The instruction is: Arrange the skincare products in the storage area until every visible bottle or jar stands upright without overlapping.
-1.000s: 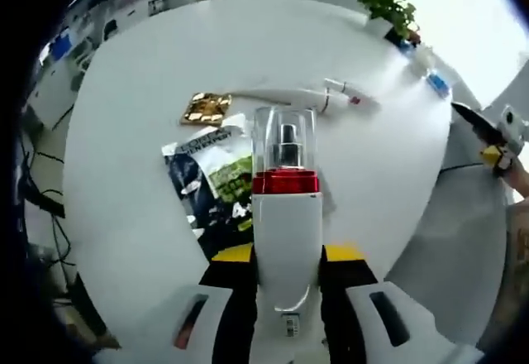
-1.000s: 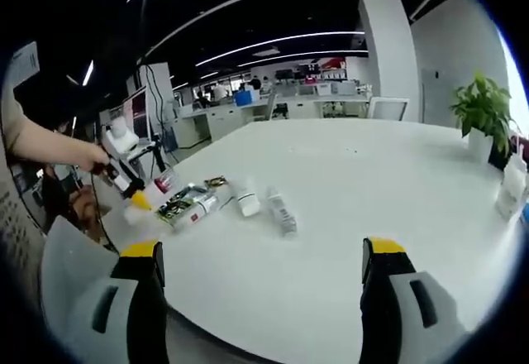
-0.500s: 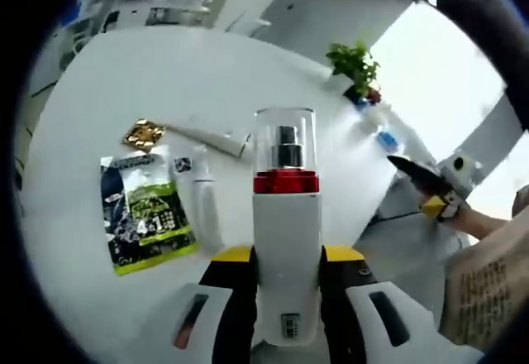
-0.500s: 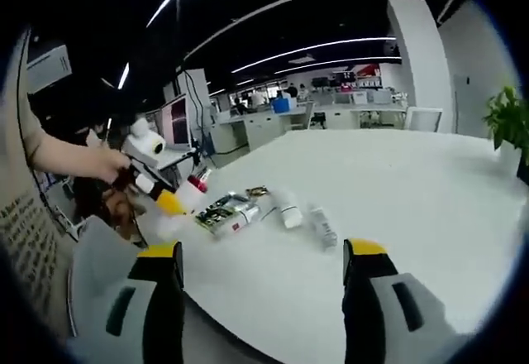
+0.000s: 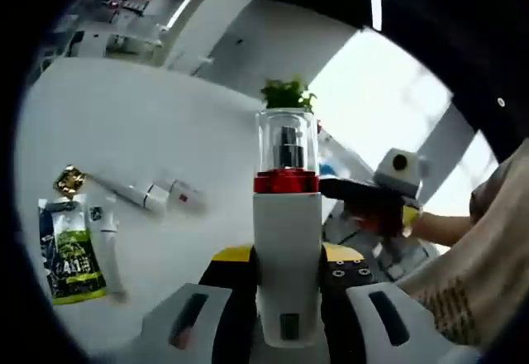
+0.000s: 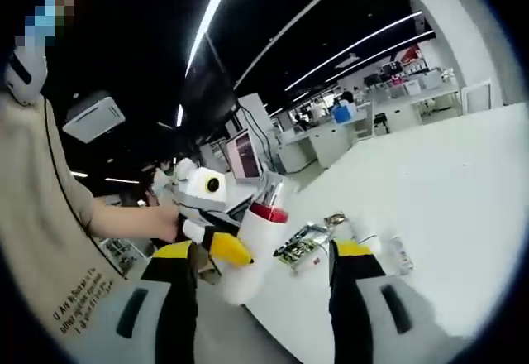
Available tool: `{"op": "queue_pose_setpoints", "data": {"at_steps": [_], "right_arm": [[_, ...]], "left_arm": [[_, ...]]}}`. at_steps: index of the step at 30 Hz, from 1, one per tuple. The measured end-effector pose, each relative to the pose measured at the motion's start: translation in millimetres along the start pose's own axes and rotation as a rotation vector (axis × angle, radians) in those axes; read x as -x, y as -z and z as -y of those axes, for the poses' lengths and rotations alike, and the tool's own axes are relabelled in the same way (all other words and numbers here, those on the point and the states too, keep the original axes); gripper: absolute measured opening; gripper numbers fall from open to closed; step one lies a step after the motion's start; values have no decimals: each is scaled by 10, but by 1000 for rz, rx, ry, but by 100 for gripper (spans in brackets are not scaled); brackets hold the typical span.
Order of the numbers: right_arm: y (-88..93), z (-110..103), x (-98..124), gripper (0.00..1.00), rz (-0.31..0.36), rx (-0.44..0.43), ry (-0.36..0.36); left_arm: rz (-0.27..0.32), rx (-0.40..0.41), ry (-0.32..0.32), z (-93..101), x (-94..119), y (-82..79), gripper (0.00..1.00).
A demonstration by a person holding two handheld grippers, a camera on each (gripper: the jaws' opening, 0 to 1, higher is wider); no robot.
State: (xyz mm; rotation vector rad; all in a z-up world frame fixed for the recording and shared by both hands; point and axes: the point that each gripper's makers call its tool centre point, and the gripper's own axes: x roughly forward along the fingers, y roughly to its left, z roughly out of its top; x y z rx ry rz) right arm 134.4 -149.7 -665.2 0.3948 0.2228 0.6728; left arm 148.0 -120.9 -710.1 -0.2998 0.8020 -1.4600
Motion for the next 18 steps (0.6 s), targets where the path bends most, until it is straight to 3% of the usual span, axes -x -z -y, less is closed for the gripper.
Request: {"op": "queue_pose_setpoints", "data": {"at_steps": [1,6,13,18], "right_arm": [[-5,-11,-14,65,-3,-35,-28],[-17,-47,-36,62,-57,-38,-118],[-47,7,-2,58,-86,-55,-162],[-71,17,24,42,-90,-60,-191]], "left_arm": [[6,1,25,58,-31,10,24],[14,-40,89,278,-160,42,24],[19,-72,159,501,-322,67,24],[13,-61,186,582,-427,77,24]]}}
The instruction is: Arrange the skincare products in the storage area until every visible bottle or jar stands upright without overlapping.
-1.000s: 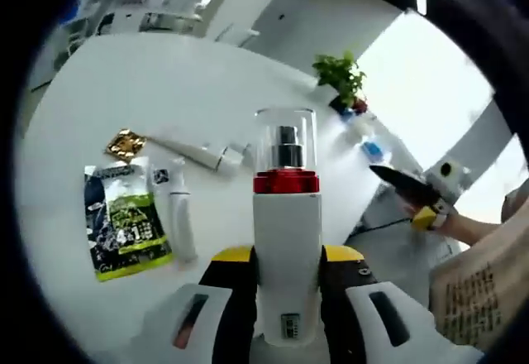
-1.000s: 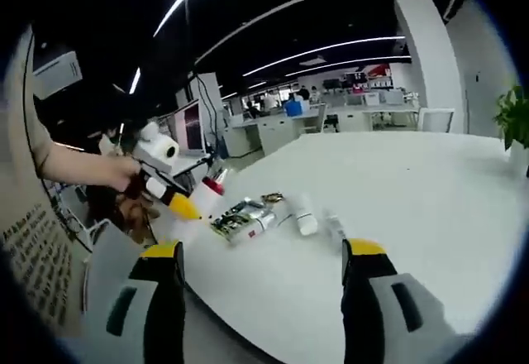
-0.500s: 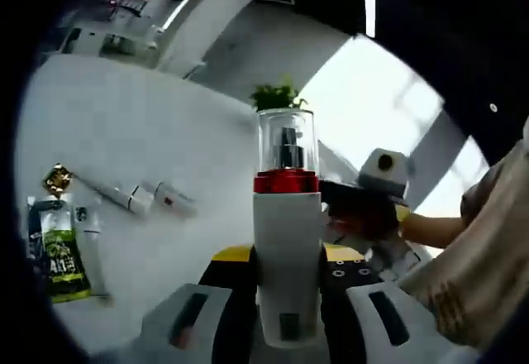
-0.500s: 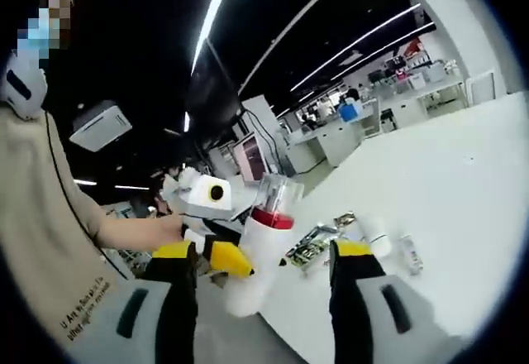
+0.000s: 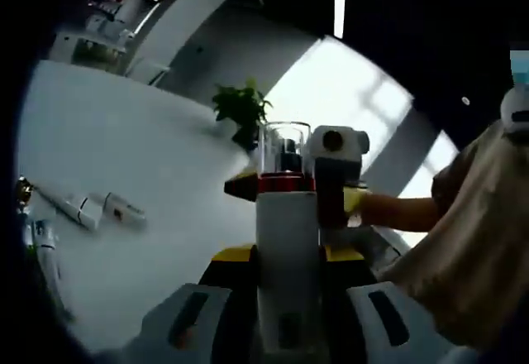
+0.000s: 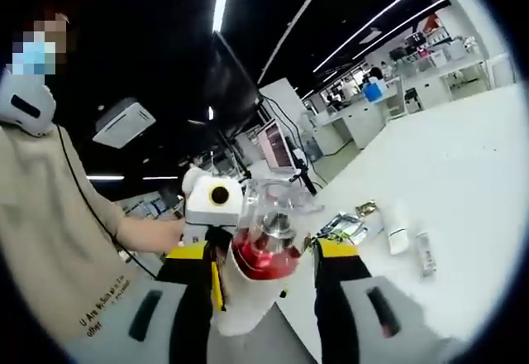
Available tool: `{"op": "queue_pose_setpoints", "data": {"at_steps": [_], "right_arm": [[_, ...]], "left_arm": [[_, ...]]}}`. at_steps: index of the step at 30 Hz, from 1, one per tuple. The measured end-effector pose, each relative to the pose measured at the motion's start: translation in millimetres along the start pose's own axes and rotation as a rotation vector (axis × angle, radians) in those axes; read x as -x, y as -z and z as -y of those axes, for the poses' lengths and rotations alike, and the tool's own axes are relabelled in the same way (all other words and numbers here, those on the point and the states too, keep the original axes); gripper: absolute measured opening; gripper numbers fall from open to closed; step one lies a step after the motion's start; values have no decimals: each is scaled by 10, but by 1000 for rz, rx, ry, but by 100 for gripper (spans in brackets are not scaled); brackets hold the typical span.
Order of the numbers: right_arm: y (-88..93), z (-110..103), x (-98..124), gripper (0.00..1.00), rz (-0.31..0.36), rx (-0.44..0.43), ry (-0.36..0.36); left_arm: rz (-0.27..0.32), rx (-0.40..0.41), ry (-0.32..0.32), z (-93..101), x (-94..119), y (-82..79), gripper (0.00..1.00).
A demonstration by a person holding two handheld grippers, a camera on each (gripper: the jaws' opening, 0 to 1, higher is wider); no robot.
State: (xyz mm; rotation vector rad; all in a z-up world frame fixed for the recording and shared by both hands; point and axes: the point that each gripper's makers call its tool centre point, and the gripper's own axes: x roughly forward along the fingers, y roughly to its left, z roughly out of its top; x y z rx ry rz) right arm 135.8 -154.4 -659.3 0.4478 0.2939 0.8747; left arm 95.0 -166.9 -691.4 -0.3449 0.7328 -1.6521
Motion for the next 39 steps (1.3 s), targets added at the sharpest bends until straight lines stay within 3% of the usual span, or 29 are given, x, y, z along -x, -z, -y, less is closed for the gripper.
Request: {"op": "queue_pose_setpoints", "data": {"at_steps": [8,14,17,20,24,33,39], "right_arm": [[-53,66,77,36,21,39,30],[-38,148,96,35,-10,189,111],[13,272,105,35,-44,251,222],[111,332,97,34,-123,352,279],[282,399,65,33,-220,454,318],[510,673,174,33,-263,447,399],[664,819,265,33,-292,458,481]], "left_arm": [[-37,-42,9,-24,-145,-8,24],[-113,-231,-84,-226,-252,-5,26],[-123,-253,-115,-326,-306,-3,27],[-160,-319,-173,-477,-372,66,28],[-210,-369,-202,-586,-471,210,28],[-258,-400,-247,-837,-670,430,26],[-309,-439,-241,-953,-780,562,26]]}}
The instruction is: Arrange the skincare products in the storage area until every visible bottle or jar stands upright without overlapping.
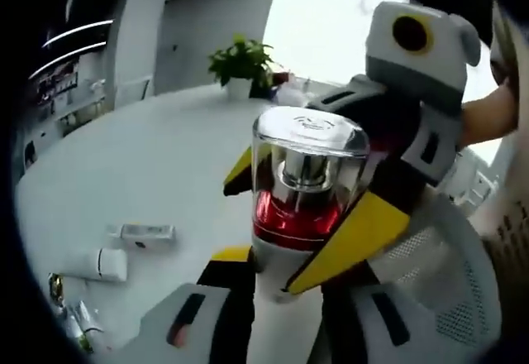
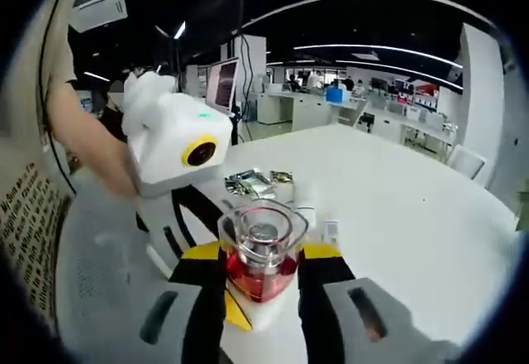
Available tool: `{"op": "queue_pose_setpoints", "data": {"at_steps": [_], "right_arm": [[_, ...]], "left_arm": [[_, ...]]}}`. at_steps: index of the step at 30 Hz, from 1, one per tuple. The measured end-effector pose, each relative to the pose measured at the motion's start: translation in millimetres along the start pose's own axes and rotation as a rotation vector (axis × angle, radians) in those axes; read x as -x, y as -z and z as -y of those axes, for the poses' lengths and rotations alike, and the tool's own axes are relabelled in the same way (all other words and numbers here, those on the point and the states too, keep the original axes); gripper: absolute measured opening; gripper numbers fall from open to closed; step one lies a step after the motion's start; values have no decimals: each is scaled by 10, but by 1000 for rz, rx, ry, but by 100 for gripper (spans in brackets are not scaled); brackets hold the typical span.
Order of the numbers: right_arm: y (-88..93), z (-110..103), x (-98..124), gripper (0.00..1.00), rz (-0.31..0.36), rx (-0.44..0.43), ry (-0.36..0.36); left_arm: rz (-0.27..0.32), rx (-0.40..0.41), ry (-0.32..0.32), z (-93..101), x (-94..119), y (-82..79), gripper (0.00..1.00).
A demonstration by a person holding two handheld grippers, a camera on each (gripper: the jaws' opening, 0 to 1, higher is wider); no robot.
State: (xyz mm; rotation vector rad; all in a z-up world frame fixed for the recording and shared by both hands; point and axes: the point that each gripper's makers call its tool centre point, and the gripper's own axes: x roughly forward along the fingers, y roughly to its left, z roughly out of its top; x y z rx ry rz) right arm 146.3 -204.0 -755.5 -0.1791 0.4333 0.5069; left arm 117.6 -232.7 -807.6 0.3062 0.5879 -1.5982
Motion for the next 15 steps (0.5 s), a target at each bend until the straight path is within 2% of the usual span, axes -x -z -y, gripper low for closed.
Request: {"op": "queue_pose_setpoints", "data": {"at_steps": [7,15], "right_arm": [[130,76,9,33,-4,-1,73],[203,105,-2,33,-15,-23,131]], "left_arm": [[-29,-88,21,-15,-126,47,26],[-59,-128,40,-27,-173,111,26]]}}
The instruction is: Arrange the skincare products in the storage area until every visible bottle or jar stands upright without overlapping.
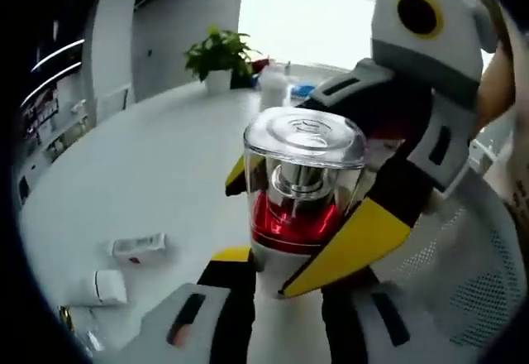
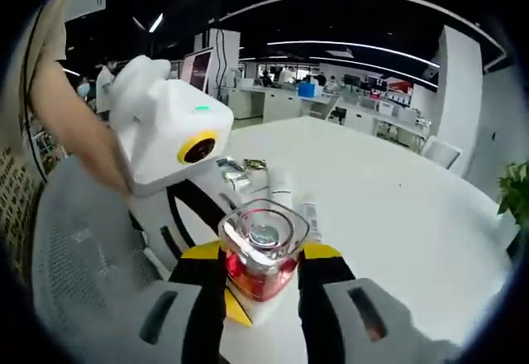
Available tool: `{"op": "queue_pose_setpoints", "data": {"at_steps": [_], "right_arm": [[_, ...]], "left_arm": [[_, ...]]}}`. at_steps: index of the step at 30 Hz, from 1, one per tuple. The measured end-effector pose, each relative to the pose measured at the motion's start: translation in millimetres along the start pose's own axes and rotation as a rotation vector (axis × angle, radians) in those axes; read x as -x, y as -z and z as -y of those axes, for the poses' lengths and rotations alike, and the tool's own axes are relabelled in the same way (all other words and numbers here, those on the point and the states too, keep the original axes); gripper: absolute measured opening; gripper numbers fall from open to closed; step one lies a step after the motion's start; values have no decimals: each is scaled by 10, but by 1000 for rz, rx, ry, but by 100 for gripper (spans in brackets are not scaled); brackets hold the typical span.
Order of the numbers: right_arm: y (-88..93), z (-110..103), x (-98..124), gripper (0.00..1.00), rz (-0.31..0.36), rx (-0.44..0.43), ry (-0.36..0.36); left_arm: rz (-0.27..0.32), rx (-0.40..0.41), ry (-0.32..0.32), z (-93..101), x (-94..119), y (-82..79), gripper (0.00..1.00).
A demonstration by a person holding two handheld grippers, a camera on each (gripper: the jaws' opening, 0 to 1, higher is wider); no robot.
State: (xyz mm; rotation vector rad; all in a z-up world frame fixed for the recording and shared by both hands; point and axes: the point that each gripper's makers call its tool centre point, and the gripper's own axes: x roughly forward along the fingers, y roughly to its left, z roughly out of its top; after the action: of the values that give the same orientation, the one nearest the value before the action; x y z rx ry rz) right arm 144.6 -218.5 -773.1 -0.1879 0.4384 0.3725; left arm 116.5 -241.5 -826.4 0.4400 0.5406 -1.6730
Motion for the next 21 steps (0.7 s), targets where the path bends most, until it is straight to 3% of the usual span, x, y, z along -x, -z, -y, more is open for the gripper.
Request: {"op": "queue_pose_setpoints", "data": {"at_steps": [9,21], "right_arm": [[-1,59,-54,33,5,12,16],[-47,361,-202,34,12,15,20]], "left_arm": [[14,-11,6,-71,-23,-17,26],[34,-14,28,-335,-125,-169,27]]}}
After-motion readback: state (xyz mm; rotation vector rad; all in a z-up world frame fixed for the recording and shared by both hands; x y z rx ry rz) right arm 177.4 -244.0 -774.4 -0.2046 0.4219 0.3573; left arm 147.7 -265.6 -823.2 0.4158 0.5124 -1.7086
